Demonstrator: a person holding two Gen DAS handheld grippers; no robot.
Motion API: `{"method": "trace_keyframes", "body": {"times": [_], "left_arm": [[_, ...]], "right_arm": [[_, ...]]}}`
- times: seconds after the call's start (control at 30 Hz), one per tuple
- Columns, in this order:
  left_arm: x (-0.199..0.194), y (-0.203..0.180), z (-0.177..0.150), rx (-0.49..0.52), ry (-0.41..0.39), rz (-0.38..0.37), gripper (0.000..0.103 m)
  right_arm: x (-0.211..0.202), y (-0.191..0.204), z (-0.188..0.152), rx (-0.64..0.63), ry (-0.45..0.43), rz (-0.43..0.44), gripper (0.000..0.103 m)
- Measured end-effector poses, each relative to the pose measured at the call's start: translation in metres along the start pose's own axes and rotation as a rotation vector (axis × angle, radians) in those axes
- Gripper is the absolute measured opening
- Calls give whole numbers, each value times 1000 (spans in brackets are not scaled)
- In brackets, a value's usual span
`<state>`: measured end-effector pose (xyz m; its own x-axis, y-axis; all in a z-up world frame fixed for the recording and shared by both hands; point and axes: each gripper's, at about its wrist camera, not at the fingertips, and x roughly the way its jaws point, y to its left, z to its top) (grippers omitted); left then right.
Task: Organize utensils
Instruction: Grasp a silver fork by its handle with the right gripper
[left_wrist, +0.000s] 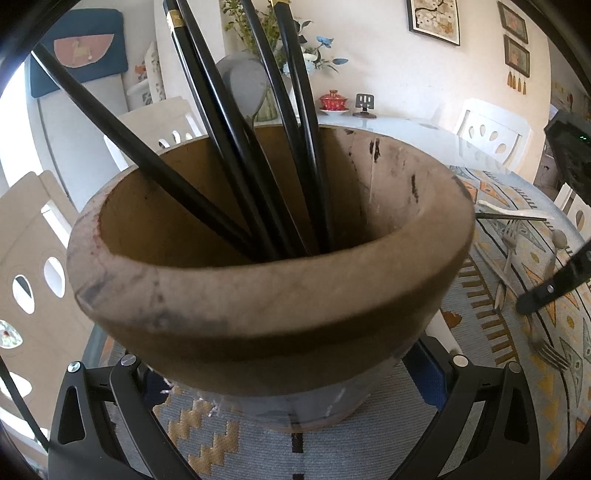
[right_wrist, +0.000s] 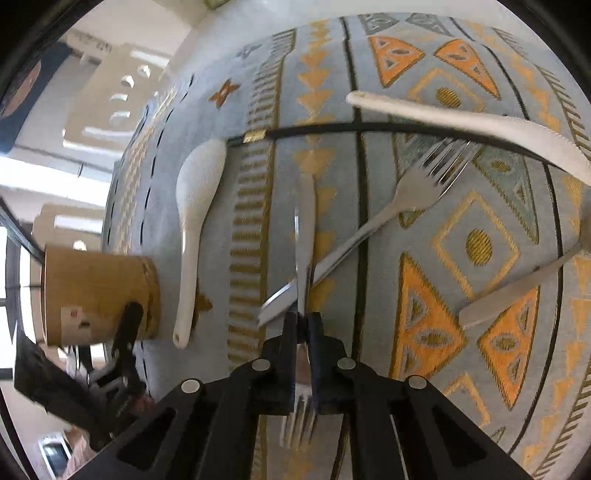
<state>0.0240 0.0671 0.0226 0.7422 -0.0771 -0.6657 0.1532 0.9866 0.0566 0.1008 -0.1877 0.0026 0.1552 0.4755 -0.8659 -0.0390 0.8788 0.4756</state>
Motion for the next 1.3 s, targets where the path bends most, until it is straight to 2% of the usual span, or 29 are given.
{"method": "trace_keyframes", "body": {"times": [0.07, 0.27, 0.33, 0.53, 0.87, 0.97, 1.3], "left_arm": [[1, 0, 0, -1, 4, -1, 102], [0, -4, 1, 3, -2, -1, 102], [0, -4, 1, 2, -1, 0, 102], [-2, -4, -3, 3, -9, 0, 102], [-6, -6, -5, 9, -21, 6, 102], [-7, -6, -7, 2, -19, 10, 102], [-7, -4, -6, -4, -13, 9, 102]], "right_arm": [[2, 3, -5, -26, 30, 8, 5], [9, 19, 2, -83, 39, -74, 5], [11, 22, 8, -86, 40, -76, 5], [8, 11, 10, -48, 8, -13, 5], [-4, 6, -14, -55, -108, 0, 5], [-6, 7, -23, -41, -124, 59, 5], [-7, 18, -33, -65, -129, 170, 5]]}}
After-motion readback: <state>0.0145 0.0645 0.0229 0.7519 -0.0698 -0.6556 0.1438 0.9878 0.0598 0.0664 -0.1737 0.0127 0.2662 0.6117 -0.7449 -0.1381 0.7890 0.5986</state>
